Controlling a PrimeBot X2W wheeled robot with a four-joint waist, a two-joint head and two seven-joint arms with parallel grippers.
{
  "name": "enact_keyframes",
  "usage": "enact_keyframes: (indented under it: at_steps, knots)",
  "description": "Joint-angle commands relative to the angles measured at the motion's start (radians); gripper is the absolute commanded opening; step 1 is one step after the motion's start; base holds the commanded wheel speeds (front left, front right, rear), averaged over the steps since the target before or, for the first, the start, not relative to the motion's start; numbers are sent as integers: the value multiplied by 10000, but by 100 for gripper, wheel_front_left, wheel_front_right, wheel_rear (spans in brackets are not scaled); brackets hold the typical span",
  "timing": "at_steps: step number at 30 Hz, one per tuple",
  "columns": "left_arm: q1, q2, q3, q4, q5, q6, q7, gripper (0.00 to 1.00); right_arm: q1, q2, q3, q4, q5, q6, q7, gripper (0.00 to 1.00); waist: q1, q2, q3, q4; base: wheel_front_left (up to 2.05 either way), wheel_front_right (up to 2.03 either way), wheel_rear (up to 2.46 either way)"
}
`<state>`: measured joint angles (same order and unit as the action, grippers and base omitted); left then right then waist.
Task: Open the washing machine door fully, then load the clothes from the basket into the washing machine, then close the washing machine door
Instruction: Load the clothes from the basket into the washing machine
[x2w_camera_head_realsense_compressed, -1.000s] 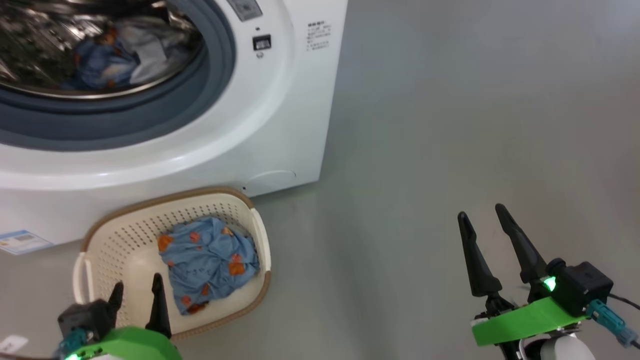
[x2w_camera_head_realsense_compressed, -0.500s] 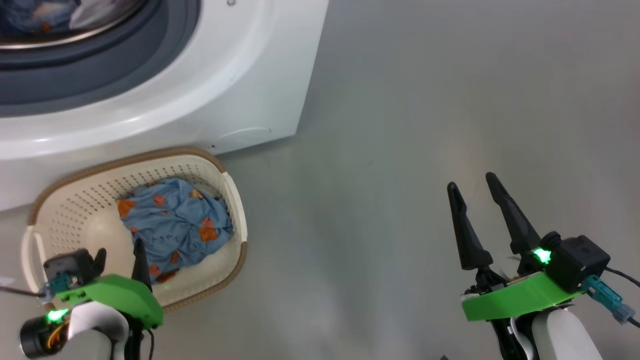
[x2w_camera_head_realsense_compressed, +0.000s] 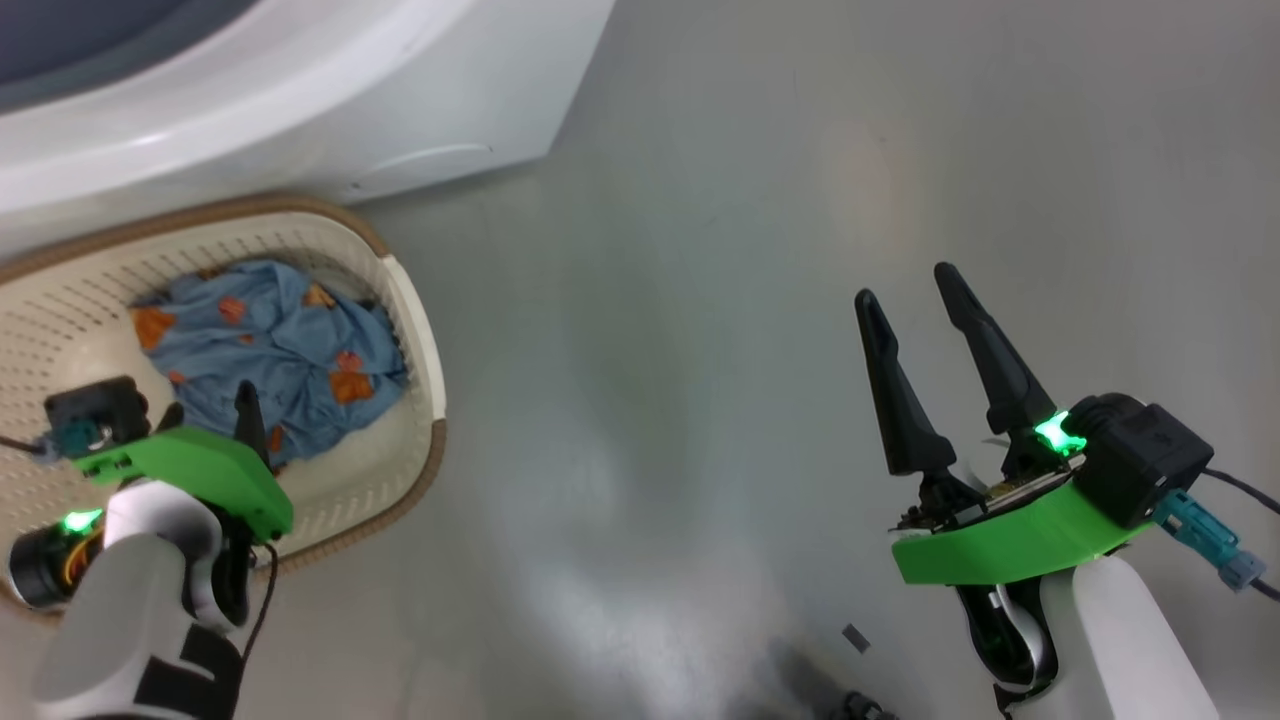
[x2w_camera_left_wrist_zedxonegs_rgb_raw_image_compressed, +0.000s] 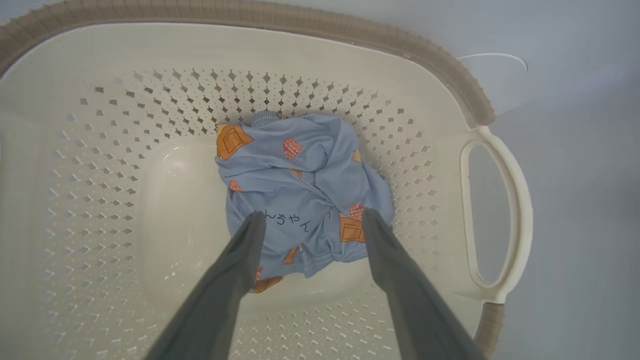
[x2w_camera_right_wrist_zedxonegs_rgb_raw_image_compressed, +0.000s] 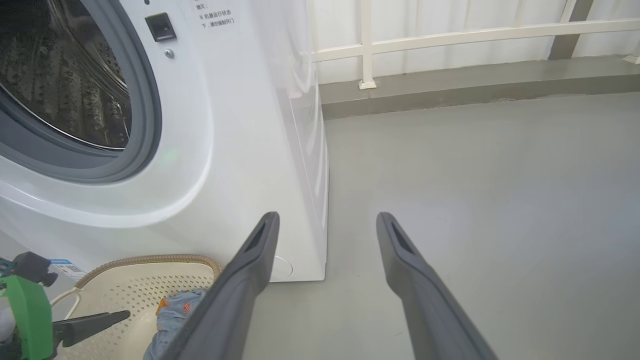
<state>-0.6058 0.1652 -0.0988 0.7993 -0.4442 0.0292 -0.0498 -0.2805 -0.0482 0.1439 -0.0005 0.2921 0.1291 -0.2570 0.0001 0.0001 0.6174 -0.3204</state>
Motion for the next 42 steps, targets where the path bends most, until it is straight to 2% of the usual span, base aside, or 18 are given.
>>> enact_keyframes:
  at_steps: [1,17,30,37,42]
  knots:
    - [-221,294,220,94,-16,-35,-54,100,-33,-21,191,-255,93,16,-48,100,-1,-1,690,-279,0,0,0]
    - [-2600,952,260,2218,-49,200,252,100,-489,-21,91,-524,277,16,-48,100,-1,-1,2251,-511,0,0,0]
    - [-3900,1479,20,3540,132,556,722,100,-662,-20,209,-671,267,16,-48,100,-1,-1,2913,-571,0,0,0]
    - [-4357,1524,-160,3983,161,404,844,100,-728,-20,250,-774,234,16,-48,100,-1,-1,3194,-597,0,0,0]
    - [-4661,1427,-258,4147,169,464,804,100,-745,-20,256,-830,162,16,-48,100,-1,-1,3395,-635,0,0,0]
